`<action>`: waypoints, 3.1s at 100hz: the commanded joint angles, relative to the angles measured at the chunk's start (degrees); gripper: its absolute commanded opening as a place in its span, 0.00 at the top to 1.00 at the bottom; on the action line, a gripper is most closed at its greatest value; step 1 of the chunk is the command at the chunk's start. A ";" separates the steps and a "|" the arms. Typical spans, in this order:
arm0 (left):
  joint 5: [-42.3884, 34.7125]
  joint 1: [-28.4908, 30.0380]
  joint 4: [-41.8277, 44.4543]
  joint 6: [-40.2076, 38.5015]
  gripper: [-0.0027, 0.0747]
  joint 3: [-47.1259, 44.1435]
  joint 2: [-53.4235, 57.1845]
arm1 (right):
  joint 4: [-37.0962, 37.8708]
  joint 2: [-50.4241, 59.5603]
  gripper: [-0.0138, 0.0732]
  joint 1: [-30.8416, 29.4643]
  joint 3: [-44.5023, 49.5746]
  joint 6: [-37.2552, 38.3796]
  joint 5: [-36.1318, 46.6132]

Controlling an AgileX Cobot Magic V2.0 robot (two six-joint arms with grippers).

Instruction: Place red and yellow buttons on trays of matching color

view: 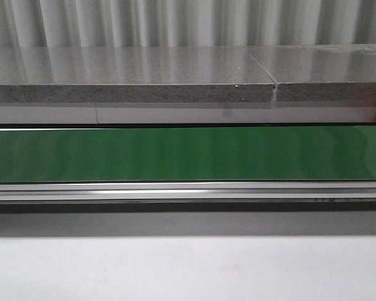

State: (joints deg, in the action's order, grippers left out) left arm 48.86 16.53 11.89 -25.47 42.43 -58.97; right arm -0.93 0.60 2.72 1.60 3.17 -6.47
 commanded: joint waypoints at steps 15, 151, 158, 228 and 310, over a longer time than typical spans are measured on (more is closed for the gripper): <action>-5.96 4.96 0.14 0.60 0.10 1.83 -7.76 | 0.15 0.63 0.92 0.11 -0.92 -0.14 4.59; -16.46 9.07 0.40 0.98 0.64 5.76 -26.07 | 0.15 0.63 0.92 0.11 -0.92 -0.14 4.59; -16.31 9.07 0.40 1.42 0.81 5.76 -26.07 | 0.15 0.63 0.92 0.11 -0.92 -0.14 4.59; -4.84 -1.33 2.34 8.13 0.99 14.94 -9.51 | 0.15 0.63 0.92 0.11 -0.92 -0.14 4.59; -0.01 -18.61 6.22 13.00 0.99 29.68 -27.11 | 0.15 0.63 0.92 0.11 -0.92 -0.14 4.59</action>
State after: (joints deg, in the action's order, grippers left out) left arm 51.59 -1.71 16.55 -12.49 70.05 -86.79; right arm -0.93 0.60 2.72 1.60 3.17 -6.47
